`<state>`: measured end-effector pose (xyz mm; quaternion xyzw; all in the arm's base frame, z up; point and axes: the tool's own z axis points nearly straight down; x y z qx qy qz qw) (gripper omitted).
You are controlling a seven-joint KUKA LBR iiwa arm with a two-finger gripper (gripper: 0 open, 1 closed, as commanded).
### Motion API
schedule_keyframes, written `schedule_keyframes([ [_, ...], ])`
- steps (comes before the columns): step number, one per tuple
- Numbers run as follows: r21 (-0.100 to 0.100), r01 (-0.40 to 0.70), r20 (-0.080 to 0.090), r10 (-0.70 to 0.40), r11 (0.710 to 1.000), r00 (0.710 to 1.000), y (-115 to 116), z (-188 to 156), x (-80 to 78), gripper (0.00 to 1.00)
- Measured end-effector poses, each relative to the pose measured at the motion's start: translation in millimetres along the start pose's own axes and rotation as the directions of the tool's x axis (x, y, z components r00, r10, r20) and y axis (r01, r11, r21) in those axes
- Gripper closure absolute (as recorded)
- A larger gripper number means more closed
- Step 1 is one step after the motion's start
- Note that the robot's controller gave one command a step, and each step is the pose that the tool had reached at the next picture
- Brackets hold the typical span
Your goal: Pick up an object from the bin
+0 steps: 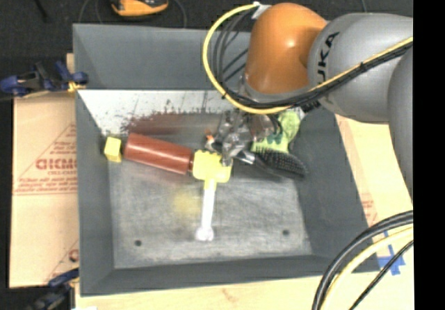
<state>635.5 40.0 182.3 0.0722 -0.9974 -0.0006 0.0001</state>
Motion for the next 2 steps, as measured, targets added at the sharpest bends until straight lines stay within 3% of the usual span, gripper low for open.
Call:
schedule_keyframes([
  [1,0.001,-0.016,0.014,0.016,1.0,1.0,-14,-13,7.1,1.0],
  [2,0.001,0.002,-0.005,-0.002,1.0,1.0,-14,-48,0.9,1.0],
])
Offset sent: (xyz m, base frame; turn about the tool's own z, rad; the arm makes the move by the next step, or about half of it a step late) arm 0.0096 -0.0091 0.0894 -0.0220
